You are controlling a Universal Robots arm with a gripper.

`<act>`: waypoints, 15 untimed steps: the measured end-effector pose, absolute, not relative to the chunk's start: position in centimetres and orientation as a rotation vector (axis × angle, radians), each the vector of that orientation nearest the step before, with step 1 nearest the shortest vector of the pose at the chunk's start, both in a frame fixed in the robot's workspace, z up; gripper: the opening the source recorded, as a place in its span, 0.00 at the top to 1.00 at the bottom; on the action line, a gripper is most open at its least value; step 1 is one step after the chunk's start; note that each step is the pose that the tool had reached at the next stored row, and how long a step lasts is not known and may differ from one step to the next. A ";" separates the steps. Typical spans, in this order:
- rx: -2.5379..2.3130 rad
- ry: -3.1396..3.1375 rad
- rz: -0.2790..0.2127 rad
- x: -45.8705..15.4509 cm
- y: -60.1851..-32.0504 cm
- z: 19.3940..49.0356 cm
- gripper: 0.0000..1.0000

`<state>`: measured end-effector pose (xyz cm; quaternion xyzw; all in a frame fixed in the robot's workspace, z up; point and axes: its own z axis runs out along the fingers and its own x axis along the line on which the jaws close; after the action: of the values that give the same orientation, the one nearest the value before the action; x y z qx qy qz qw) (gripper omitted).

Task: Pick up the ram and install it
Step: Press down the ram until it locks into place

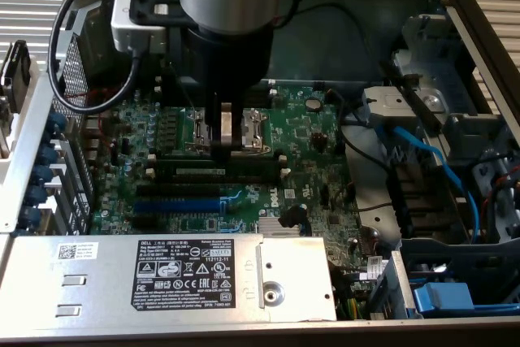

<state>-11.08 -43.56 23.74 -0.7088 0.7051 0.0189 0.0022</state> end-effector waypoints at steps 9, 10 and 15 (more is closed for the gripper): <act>-2.228 2.213 0.065 -10.8 -43.4 23.6 0.90; -2.229 2.213 0.066 -10.8 -43.4 23.6 0.90; -2.234 2.214 0.073 -10.7 -43.4 23.5 0.90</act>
<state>-10.69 -43.41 23.53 -0.7100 0.7038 0.0232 -0.0022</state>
